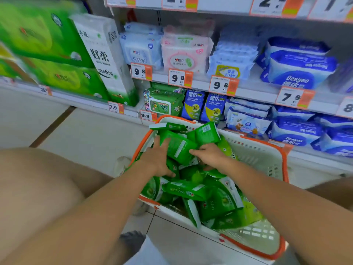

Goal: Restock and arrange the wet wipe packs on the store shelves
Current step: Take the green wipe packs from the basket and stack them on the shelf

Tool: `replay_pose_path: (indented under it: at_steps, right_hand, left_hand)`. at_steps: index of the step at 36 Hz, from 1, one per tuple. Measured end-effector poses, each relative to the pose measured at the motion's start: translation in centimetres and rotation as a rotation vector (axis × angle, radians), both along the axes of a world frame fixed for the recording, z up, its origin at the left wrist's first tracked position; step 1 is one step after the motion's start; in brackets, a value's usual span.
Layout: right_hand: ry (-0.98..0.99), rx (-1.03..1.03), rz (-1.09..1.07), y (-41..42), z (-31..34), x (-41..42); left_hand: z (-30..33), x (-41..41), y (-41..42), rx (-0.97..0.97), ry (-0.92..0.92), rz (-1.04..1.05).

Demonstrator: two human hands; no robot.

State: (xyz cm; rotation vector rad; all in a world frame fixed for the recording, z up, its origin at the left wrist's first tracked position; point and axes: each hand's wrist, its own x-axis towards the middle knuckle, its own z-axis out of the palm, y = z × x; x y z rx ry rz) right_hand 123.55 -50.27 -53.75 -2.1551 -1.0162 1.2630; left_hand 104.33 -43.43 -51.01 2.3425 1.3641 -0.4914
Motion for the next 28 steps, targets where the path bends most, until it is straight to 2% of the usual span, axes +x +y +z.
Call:
replay_pose_path:
  at_steps: [2,4,8,11,14,17,19,22,26,28]
  right_hand:
    - [-0.014,0.006,0.05,0.3,0.9,-0.5]
    - [-0.076,0.01,0.081,0.8,1.4,-1.2]
    - [-0.116,0.025,0.027,1.7,1.0,-2.6]
    - [0.075,0.075,-0.135,2.1,1.4,-2.3]
    - [0.318,0.142,-0.34,2.6,4.1,-0.4]
    - [0.366,0.189,-0.384,3.0,8.0,1.8]
    - [0.266,0.209,-0.364,2.9,10.1,3.3]
    - [0.0,0.181,-0.259,2.2,12.7,5.2]
    - [-0.31,0.15,-0.072,1.5,14.3,6.3]
    - [-0.375,0.079,0.013,1.3,13.7,5.9]
  left_hand:
    - [1.1,-1.2,1.3,-0.08,-0.013,0.066]
    - [2.0,-2.7,2.2,-0.168,0.067,0.059]
    - [2.8,-4.9,2.7,-0.174,0.223,0.039]
    - [3.6,-5.5,3.1,-0.197,0.239,0.044]
    - [3.7,-6.0,2.8,-0.337,0.244,0.063]
    - [3.8,-5.7,1.5,-0.378,0.502,-0.082]
    - [3.6,-5.1,0.7,-0.363,0.626,-0.195]
    - [3.8,-3.9,0.1,-0.359,0.637,-0.274]
    - [5.9,-2.3,1.3,-0.399,0.492,-0.157]
    - [7.6,-1.9,2.5,-0.397,0.371,-0.067]
